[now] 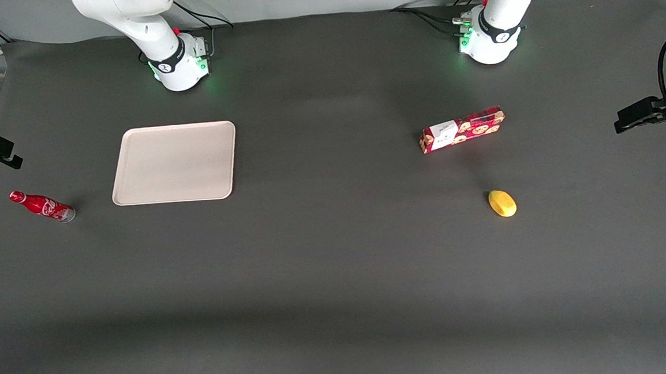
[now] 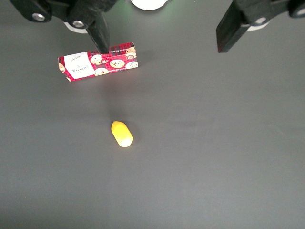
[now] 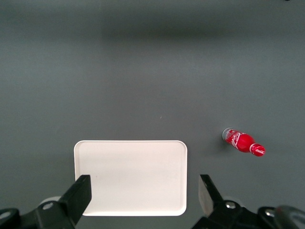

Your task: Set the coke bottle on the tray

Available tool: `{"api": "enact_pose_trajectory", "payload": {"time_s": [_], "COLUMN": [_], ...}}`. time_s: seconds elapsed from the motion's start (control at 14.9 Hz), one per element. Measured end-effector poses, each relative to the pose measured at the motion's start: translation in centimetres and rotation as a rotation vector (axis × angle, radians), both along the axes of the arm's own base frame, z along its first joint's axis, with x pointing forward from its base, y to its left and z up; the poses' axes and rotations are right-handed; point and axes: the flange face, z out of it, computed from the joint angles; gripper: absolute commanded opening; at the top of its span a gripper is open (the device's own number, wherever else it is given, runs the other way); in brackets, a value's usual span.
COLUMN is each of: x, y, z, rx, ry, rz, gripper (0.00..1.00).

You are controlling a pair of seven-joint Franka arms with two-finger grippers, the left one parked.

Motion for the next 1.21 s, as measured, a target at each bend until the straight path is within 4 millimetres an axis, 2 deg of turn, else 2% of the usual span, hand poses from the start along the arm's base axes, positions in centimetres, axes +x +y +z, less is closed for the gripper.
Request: {"api": "enact_pose_trajectory", "payload": {"time_s": [0.94, 1.21], "x": [0.0, -0.6], "y": [-0.1, -2.1], "z": [-0.4, -1.8], "rx": [0.001, -0.013], "ry": [0.01, 0.046], "rz": [-0.002, -0.035], "gripper": [1.0, 1.0]}}
